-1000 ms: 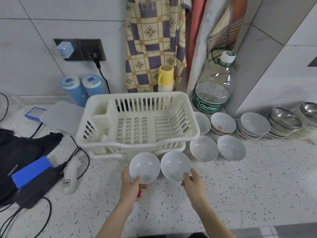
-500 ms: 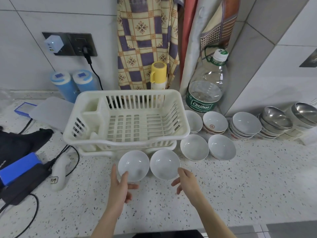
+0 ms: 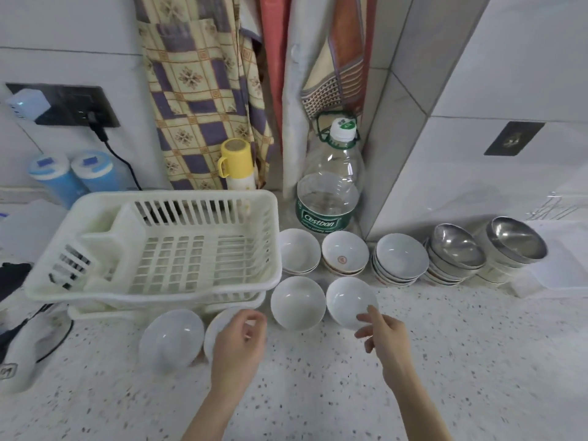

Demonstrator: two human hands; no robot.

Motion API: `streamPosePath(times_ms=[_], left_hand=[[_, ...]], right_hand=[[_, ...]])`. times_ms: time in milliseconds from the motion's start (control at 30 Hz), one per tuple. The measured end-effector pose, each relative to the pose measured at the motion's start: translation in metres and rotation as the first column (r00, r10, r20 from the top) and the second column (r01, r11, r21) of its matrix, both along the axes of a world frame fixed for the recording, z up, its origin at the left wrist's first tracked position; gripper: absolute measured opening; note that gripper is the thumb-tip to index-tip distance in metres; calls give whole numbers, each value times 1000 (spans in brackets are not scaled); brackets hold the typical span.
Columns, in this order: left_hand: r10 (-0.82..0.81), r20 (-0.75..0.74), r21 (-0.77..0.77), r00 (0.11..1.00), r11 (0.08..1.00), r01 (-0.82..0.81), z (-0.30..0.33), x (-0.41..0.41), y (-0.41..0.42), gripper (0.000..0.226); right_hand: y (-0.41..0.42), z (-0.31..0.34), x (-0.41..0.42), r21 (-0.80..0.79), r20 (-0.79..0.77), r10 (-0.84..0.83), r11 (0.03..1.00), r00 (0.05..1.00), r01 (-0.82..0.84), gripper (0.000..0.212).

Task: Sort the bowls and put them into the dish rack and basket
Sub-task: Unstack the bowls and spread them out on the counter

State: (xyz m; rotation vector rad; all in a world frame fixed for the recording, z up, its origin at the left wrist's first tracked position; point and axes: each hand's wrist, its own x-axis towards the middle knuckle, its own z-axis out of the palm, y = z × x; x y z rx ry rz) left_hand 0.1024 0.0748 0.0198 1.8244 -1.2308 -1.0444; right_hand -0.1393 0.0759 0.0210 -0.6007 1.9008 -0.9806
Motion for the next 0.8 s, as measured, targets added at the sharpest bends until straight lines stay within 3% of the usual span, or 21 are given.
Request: streamPosePath(times_ms=[67,167,267,333,433,533,633,733,800], left_hand=[[-134,19,81,991,988,132,-2,-27,-18,9],[-191,7,164,981,968,188,-8,-62,-49,35],[-114,4,259,993,960,109,-16,-88,-79,53],[43,-76,314,996,949,-17,-21,-98,-93,60],[250,-211,389,945,909,-153,-27,-105,-108,51],[376,-310,415,873,880,-232,-29,-113,-121,18],[463,-352,430,813,852,-299,-32,-116,-129,29],[518,-426,450,742,833,-323,-34,-117,-137,26],[526,-420,436,740,832,-344,-34,-116,-141,25]], right_hand=[[-19,6,-21,10,0,5,1000,1000,-5,28],[-48,10,-45,38,-19,75,996,997,-75,20],[-74,7,-56,66,-81,190,981,978,-185,20],[-90,3,-57,109,-105,262,962,959,-251,23],[-108,-7,-56,179,-117,323,937,939,-300,31],[-124,-16,-52,228,-122,348,921,930,-315,28],[-134,-23,-45,257,-200,406,900,892,-352,33],[-136,-29,-39,273,-352,439,893,827,-358,40],[-134,-32,-36,265,-417,413,907,810,-327,38]])
